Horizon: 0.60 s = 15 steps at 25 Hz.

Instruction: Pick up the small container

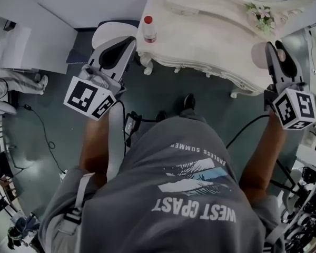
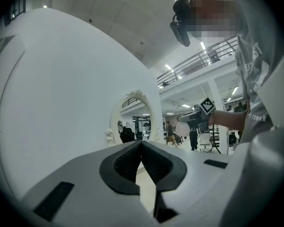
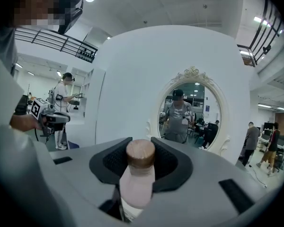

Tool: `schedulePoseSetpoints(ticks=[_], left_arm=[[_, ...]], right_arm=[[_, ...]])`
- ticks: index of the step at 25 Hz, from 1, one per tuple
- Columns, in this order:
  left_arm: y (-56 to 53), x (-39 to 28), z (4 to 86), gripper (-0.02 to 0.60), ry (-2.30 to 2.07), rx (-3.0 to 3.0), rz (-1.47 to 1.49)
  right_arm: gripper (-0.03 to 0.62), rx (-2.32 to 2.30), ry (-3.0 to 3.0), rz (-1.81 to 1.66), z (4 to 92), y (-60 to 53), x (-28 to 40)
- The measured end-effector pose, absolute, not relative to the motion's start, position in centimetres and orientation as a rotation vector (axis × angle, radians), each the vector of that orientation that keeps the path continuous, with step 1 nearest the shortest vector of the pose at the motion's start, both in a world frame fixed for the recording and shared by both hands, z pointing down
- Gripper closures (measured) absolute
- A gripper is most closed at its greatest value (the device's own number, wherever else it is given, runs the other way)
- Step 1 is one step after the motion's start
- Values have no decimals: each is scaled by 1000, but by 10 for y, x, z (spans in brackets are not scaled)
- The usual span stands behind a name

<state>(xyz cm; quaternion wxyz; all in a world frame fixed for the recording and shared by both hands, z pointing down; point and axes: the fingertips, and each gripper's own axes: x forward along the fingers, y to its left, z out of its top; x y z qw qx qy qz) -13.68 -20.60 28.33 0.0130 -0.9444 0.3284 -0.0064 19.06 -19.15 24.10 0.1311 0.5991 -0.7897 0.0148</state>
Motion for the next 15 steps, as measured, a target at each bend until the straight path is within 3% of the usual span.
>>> schedulePoseSetpoints(ticks=[15], left_arm=[[-206,-149,287,565,1036,-2944,-31]], right_arm=[[454,1752,-2264,75,252,-188,190]])
